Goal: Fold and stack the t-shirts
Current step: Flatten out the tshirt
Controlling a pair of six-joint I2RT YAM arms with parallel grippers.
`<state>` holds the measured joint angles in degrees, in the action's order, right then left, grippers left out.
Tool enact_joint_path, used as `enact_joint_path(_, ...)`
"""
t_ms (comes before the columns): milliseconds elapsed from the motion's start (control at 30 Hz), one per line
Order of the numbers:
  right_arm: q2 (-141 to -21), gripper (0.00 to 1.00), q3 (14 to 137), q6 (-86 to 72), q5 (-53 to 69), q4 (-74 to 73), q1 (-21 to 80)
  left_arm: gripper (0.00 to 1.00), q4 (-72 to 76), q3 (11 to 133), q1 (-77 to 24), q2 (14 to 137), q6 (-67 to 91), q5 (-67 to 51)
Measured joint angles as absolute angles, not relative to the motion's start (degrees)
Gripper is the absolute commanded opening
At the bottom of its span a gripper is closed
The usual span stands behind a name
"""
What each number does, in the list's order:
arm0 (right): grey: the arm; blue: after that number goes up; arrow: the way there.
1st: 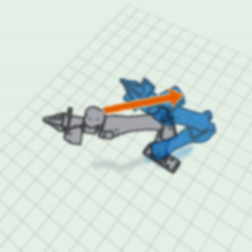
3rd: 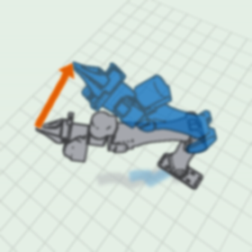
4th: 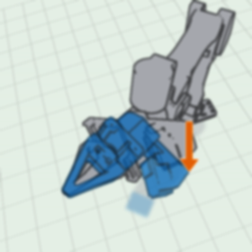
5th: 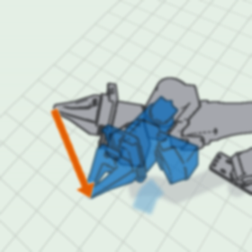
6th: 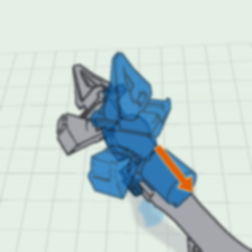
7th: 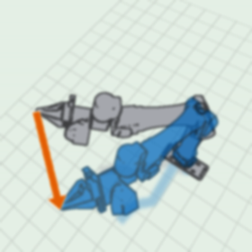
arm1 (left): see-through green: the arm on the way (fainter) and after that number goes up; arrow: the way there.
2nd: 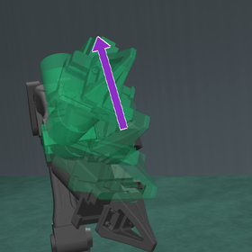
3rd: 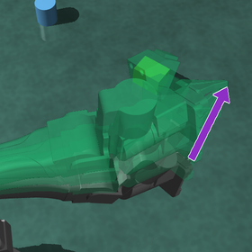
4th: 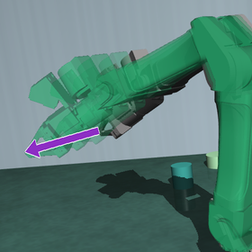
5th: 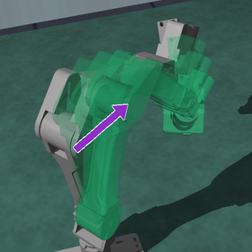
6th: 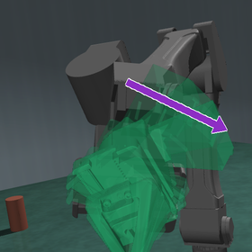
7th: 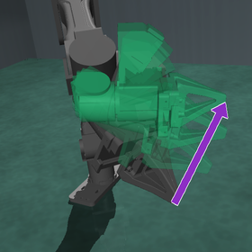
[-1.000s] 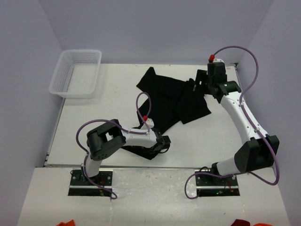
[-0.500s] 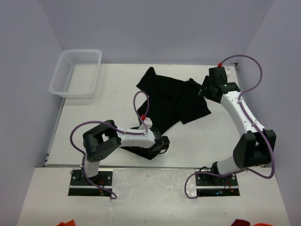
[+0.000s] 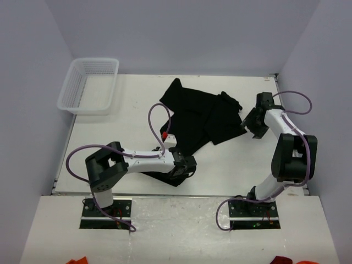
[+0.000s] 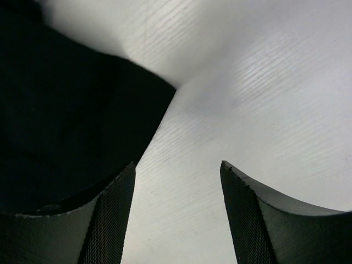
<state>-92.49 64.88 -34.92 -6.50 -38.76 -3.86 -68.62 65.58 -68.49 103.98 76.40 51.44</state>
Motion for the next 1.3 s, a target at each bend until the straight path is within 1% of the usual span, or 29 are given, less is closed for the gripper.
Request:
enact_joint_path(67, -95.0, 0.6, 64.9, -35.1, -5.4, -38.3, -5.2, 0.0, -67.7, 64.9, -68.6, 103.0, 75.3, 51.4)
enact_joint_path(267, -103.2, 0.6, 69.9, -33.4, -3.0, -39.5, -5.6, 0.0, -64.4, 64.7, -68.7, 101.5, 71.4, 51.4)
enact_joint_path(467, -107.4, 0.61, 76.4, -31.3, -3.3, -41.2, -5.6, 0.0, -61.8, 64.7, -68.7, 101.4, 69.0, 51.0)
enact_joint_path(633, -110.8, 0.59, 81.1, -30.1, -4.3, -43.4, -5.7, 0.0, -60.7, 64.7, -68.9, 100.7, 67.8, 50.7)
enact_joint_path(800, -113.0, 0.57, 81.5, -29.2, -6.0, -45.3, -5.7, 0.0, -60.2, 64.6, -69.1, 99.1, 66.9, 50.6)
enact_joint_path(833, -113.4, 0.54, 81.5, -29.0, -6.4, -45.7, -5.7, 0.0, -59.9, 64.4, -69.1, 98.7, 66.7, 50.5)
enact_joint_path(900, -114.1, 0.52, 81.5, -28.6, -6.7, -46.2, -5.7, 0.0, -59.2, 64.1, -69.1, 98.2, 66.3, 50.3)
enact_joint_path(1133, -116.2, 0.49, 83.9, -27.7, -8.0, -49.1, -5.7, 0.0, -57.7, 63.8, -69.2, 97.0, 64.7, 49.6)
enact_joint_path(1167, -116.8, 0.42, 84.8, -27.6, -8.2, -49.5, -5.7, 0.0, -57.3, 63.6, -69.3, 96.6, 64.3, 49.5)
enact_joint_path(1233, -117.9, 0.33, 86.3, -27.3, -8.3, -50.3, -5.7, 0.0, -56.5, 63.2, -69.5, 96.0, 63.8, 49.3)
enact_joint_path(1267, -118.2, 0.24, 86.7, -27.3, -8.3, -50.5, -5.6, 0.0, -56.3, 63.0, -69.5, 95.8, 63.7, 49.2)
enact_joint_path(1300, -118.4, 0.22, 86.9, -27.1, -8.5, -50.7, -5.6, 0.0, -56.2, 62.9, -69.6, 95.8, 63.5, 49.2)
